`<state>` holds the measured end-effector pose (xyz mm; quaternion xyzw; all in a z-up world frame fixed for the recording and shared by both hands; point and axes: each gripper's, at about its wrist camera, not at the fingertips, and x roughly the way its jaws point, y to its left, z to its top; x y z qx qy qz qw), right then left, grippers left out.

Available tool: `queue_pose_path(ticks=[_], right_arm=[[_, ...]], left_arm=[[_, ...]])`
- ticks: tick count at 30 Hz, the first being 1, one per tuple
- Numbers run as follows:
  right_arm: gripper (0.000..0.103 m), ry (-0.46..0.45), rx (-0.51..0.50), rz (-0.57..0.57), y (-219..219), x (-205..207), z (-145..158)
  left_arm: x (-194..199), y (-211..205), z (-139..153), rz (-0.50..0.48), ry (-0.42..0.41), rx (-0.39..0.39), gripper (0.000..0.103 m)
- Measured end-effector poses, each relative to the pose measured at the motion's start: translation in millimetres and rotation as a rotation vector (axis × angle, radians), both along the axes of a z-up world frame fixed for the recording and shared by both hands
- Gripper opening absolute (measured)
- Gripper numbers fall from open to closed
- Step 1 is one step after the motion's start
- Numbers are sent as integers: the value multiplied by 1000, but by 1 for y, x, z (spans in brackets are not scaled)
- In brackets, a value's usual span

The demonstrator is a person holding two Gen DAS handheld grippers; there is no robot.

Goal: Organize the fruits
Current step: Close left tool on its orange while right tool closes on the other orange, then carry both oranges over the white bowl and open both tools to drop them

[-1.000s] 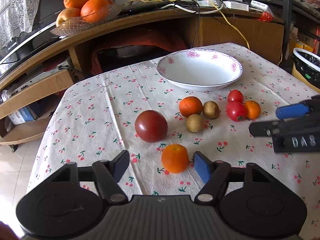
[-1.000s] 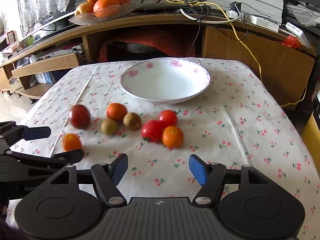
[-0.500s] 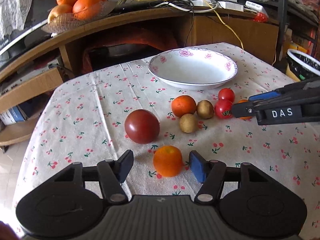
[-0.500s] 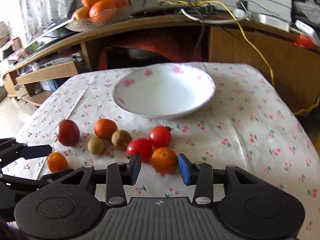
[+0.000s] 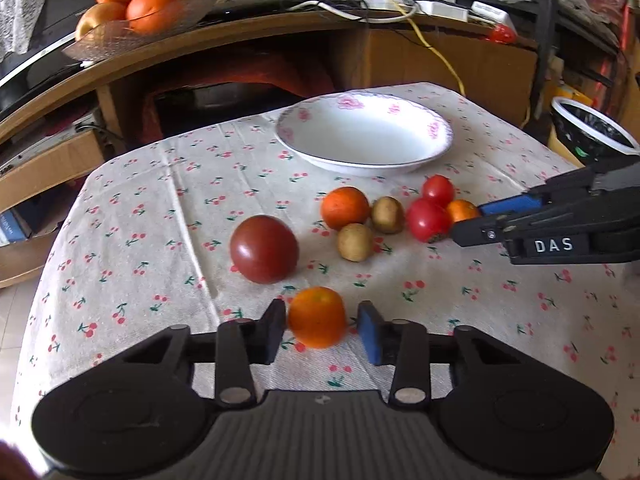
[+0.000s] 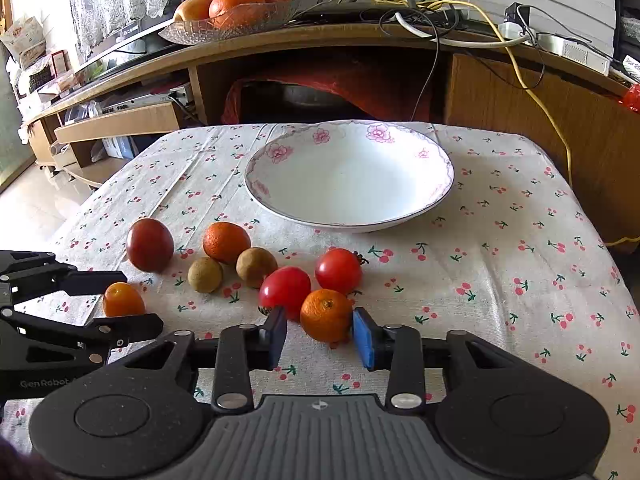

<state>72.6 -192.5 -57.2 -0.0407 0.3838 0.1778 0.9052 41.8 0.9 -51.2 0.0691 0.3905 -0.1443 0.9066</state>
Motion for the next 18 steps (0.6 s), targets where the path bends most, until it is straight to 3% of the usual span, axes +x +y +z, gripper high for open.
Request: queue_pose_path(ticks=[10, 14, 18], right_arm=[[24, 12, -16, -8, -1, 3, -6], [23, -2, -45, -1, 3, -1, -7], [22, 24, -18, -21, 0, -1, -2]], left_arm=[[0, 0, -1, -8, -3, -4, 42], [2, -2, 2, -12, 9, 7, 37], [3, -2, 5, -11, 19, -7, 37]])
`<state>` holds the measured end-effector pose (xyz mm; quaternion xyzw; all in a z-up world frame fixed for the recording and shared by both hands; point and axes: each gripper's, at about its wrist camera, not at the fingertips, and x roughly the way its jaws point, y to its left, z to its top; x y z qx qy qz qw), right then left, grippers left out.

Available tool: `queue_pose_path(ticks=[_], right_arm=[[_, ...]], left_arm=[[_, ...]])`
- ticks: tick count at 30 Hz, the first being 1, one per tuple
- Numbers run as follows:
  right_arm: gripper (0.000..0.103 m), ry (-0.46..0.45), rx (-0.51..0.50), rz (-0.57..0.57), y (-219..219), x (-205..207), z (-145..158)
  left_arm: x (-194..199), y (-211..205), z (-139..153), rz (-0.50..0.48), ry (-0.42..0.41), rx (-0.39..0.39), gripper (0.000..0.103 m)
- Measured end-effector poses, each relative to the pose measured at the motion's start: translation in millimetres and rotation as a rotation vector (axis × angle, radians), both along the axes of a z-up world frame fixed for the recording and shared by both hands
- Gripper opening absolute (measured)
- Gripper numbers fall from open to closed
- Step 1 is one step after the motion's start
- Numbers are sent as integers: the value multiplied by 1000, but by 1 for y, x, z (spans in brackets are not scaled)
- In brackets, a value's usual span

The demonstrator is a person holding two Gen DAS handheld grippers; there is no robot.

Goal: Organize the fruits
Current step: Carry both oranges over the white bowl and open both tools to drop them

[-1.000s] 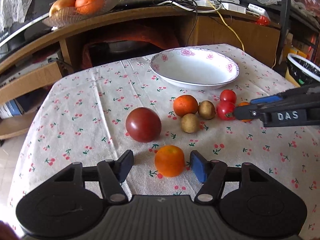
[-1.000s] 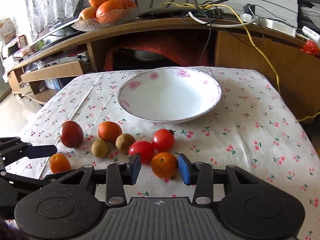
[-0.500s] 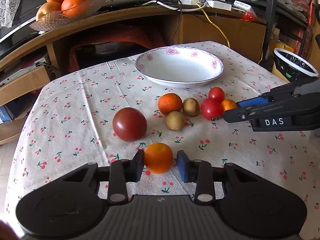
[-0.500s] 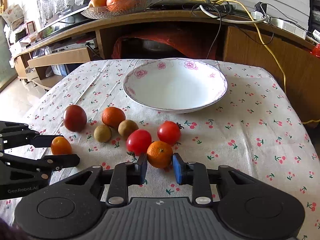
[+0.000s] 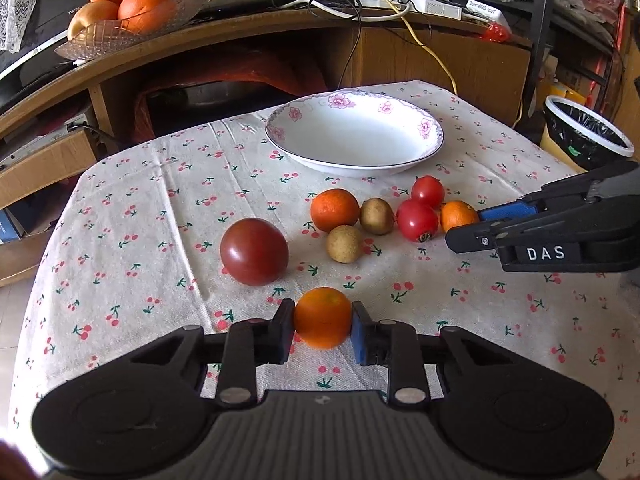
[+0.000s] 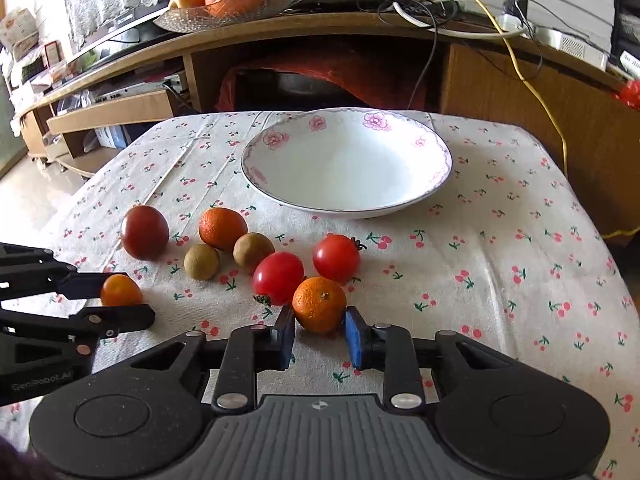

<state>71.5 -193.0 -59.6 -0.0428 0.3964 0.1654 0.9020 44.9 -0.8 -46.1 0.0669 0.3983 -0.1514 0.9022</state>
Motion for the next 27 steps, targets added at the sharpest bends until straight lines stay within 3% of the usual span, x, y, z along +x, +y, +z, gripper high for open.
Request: queue_pose_path(ticks=[9, 18, 27], right_arm=[[21, -19, 21, 7, 4, -6, 16], [21, -15, 41, -23, 4, 14, 41], [21, -6, -6, 4, 9, 54, 52]], left_arm=[[14, -7, 25, -4, -14, -44, 37], [61, -22, 53, -49, -18, -82, 37], [110, -28, 51, -48, 14, -105, 37]])
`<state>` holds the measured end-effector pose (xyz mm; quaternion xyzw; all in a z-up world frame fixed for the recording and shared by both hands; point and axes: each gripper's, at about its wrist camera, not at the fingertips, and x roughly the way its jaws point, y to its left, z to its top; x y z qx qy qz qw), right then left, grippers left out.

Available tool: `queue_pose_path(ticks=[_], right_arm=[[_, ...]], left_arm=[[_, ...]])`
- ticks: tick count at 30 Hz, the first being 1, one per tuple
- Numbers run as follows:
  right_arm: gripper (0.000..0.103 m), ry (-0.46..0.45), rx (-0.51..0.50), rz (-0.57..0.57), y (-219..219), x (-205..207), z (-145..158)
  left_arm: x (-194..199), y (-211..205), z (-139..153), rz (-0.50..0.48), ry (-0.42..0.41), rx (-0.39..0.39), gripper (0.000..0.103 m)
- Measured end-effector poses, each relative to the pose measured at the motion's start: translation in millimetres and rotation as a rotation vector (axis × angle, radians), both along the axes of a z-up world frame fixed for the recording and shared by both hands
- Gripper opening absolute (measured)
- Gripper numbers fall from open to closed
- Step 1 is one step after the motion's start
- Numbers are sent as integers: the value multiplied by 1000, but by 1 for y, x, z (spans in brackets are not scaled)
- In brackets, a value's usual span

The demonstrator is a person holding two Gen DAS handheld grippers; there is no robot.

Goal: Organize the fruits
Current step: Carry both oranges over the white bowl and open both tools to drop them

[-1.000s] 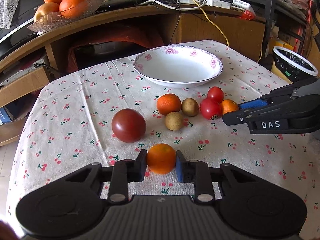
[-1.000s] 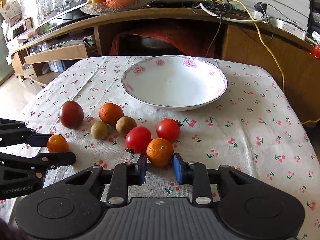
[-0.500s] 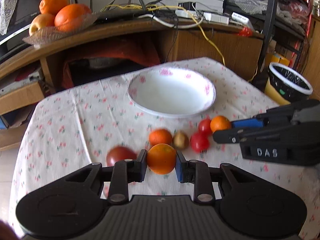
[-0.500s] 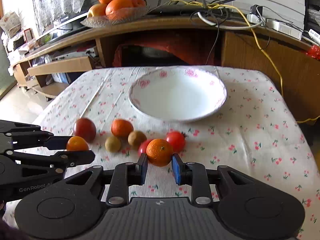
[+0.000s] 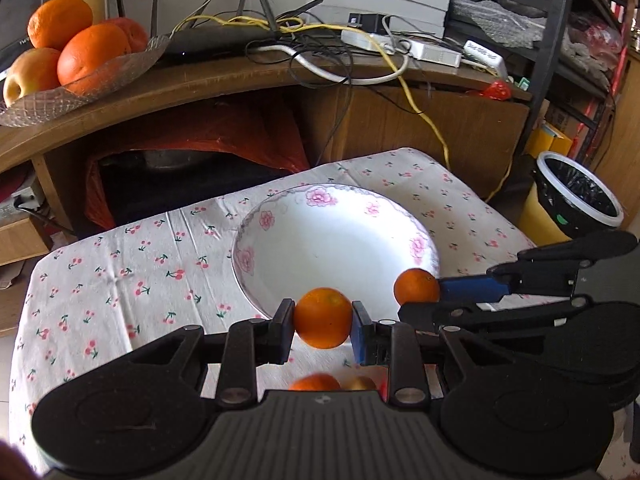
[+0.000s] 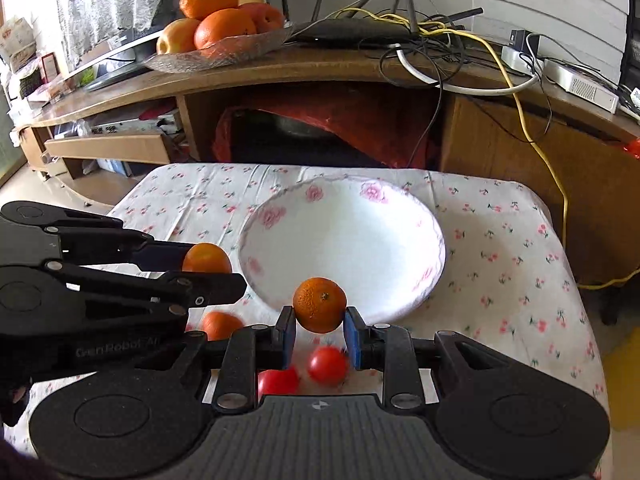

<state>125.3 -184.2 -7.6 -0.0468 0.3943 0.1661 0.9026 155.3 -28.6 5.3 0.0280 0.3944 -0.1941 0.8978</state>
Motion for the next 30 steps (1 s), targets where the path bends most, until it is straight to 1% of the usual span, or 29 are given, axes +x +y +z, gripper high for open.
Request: queue_pose_path(ticks=[3, 8, 12, 15, 22, 30], right_arm=[[21, 17, 15, -13, -1, 10, -6], [22, 44, 5, -17, 3, 20, -18], [22, 41, -5, -27, 1, 24, -23], [22, 39, -4, -31, -1, 27, -25], [25, 42, 10, -37, -3, 32, -27], [25, 32, 11, -44, -3, 34, -27]], left_arm=[[9, 1, -7, 10, 20, -2, 36], [18, -2, -16, 1, 33, 7, 36], [23, -4, -21, 11, 49, -2, 36], [25, -4, -25, 16, 49, 8, 37], [29, -4, -25, 25, 54, 2, 38], [30, 0, -20, 37, 53, -14, 46]])
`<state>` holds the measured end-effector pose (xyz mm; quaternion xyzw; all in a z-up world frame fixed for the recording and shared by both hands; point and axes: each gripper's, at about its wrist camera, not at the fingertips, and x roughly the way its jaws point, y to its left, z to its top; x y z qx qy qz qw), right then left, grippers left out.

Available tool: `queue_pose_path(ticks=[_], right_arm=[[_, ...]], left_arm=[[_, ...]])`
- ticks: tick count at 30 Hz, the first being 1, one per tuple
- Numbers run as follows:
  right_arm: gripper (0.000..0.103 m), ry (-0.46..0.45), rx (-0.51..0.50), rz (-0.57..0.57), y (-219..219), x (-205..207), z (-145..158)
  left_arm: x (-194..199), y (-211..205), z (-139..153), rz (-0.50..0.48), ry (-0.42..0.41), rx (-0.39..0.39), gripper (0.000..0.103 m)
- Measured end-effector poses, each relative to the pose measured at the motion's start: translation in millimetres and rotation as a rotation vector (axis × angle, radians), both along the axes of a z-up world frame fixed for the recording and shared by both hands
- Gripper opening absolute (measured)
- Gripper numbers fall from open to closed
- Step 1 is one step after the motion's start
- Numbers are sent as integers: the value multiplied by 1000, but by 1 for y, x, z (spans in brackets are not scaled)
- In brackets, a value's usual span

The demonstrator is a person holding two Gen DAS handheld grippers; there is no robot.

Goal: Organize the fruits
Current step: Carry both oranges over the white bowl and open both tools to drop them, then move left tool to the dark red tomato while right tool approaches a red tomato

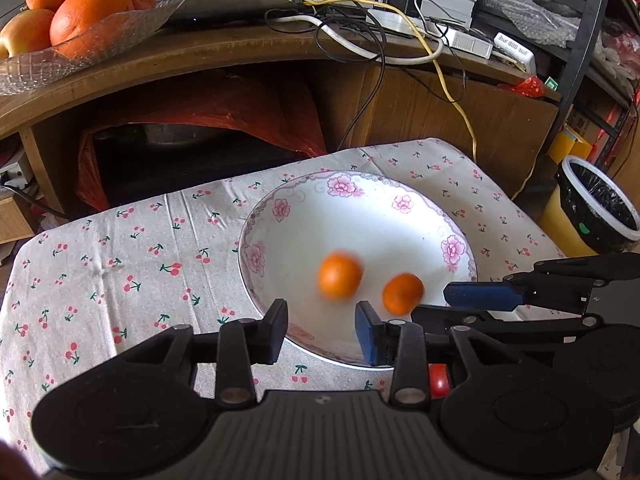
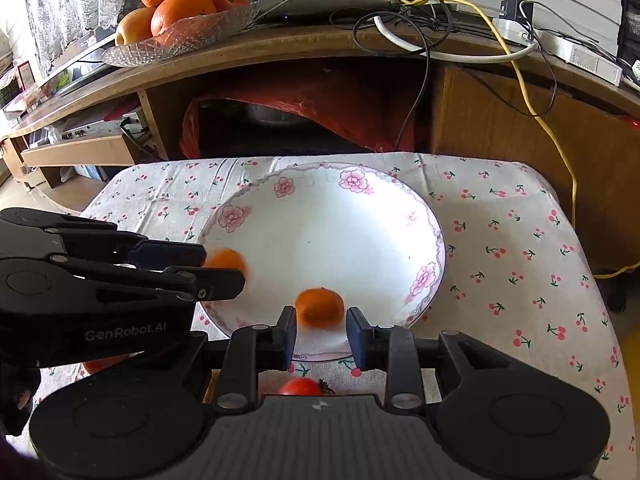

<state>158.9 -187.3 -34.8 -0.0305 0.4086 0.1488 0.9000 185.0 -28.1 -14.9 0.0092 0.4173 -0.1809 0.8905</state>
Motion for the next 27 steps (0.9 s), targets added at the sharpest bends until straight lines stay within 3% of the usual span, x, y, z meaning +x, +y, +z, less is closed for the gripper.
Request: queue_pose_path(ticks=[11, 27], right_arm=[[27, -38, 17, -30, -13, -4, 12], [31, 6, 26, 11, -19, -36, 9]], left_arm=[[-15, 10, 13, -30, -41, 11, 49], [-56, 59, 13, -39, -30, 34, 50]])
